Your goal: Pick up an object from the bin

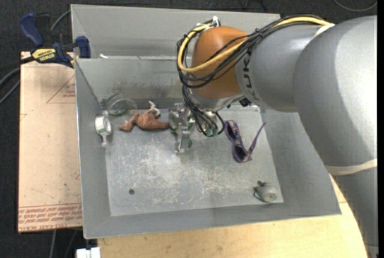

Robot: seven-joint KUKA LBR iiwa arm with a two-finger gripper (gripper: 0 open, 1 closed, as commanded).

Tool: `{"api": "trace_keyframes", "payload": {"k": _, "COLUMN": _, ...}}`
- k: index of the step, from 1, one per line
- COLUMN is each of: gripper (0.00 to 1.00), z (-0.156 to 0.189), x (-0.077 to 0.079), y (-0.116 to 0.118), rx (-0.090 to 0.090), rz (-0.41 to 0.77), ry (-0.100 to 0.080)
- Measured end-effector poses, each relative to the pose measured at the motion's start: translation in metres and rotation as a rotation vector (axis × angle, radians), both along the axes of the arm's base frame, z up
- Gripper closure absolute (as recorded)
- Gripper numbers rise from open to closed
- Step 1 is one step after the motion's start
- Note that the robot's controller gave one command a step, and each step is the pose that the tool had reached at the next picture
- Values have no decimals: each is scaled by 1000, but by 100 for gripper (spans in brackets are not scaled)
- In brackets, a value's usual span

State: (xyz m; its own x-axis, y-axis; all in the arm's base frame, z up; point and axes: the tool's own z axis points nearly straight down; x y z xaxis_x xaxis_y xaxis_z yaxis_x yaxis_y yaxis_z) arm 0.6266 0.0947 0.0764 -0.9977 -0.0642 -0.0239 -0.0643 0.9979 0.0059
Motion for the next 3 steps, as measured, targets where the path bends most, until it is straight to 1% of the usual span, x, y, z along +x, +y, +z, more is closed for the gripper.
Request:
{"api": "trace_keyframes", "payload": {"k": 1, "gripper": 100, "z": 63, "x": -6, "y": -10, "rx": 0, "rz": 21, "ry": -9}}
{"api": "trace_keyframes", "payload": {"k": 2, "gripper": 100, "z": 106, "x": 21, "y": -4, "rx": 0, "rz": 40, "ry": -8}}
{"api": "trace_keyframes", "payload": {"k": 3, "gripper": 100, "z": 119, "x": 1, "y": -2, "rx": 0, "rz": 66, "ry": -11}}
